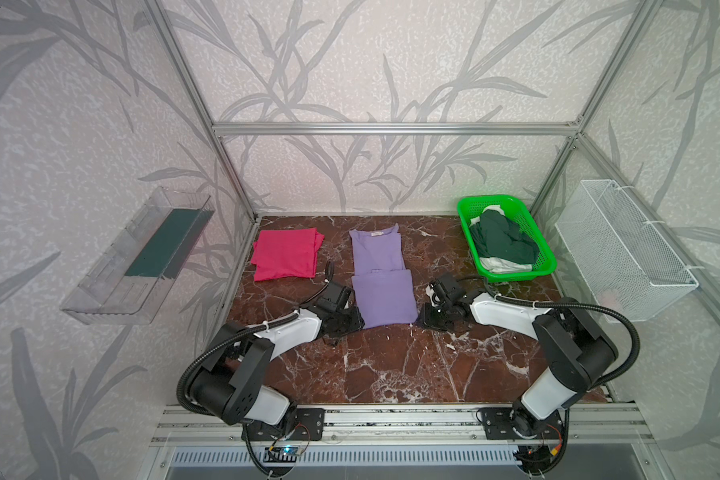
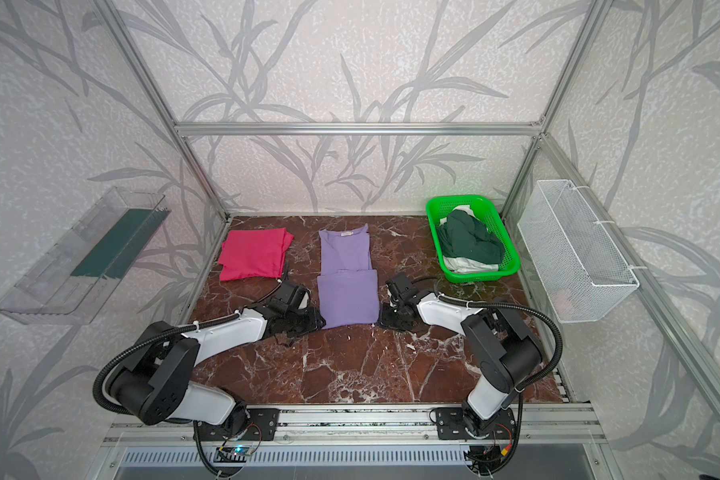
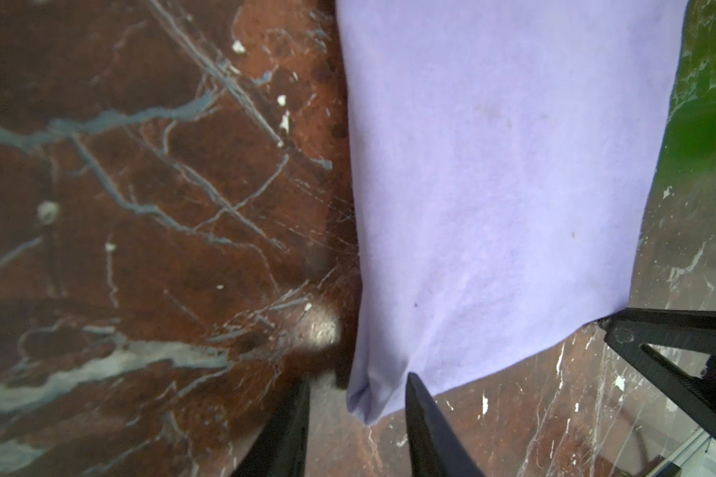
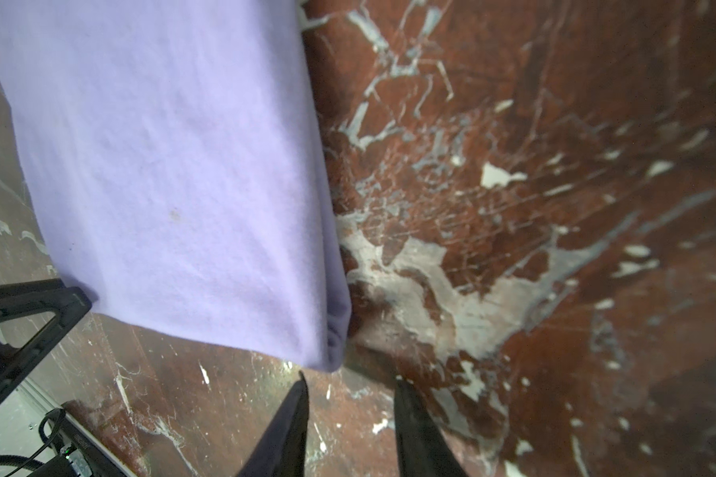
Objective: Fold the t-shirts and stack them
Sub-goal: 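Grasp the near corners of the lavender bundle with both grippers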
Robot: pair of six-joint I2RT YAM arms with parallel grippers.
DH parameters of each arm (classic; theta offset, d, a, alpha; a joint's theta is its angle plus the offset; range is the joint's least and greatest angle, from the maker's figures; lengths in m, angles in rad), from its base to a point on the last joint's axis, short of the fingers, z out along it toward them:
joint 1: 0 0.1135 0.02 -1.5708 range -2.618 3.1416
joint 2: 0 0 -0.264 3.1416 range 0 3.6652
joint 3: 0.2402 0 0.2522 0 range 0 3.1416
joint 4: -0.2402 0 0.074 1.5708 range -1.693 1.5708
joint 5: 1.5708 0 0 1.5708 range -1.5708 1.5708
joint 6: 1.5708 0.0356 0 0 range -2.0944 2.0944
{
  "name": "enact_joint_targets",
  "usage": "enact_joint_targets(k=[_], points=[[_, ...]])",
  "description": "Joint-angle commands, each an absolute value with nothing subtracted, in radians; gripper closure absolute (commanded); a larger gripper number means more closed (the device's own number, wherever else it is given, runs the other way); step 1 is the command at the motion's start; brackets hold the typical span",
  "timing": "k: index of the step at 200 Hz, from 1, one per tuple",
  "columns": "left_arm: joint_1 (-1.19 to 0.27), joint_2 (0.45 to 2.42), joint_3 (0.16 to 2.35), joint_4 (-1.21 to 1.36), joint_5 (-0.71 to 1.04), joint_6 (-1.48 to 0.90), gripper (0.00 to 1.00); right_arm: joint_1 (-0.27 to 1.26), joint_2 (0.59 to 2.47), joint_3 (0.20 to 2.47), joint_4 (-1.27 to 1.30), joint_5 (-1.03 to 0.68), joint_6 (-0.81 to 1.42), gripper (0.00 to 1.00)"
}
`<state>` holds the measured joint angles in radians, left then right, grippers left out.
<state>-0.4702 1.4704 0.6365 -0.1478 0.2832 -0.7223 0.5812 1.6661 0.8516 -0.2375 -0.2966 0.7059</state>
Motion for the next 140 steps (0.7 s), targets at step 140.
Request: enact_joint_targets(k=[140], points=[[-0.490,1.510,0.661,-0.211,0.299,-0.728,1.00,0.580,1.755,0.829,-0.163,-0.351,0.706,1.00]])
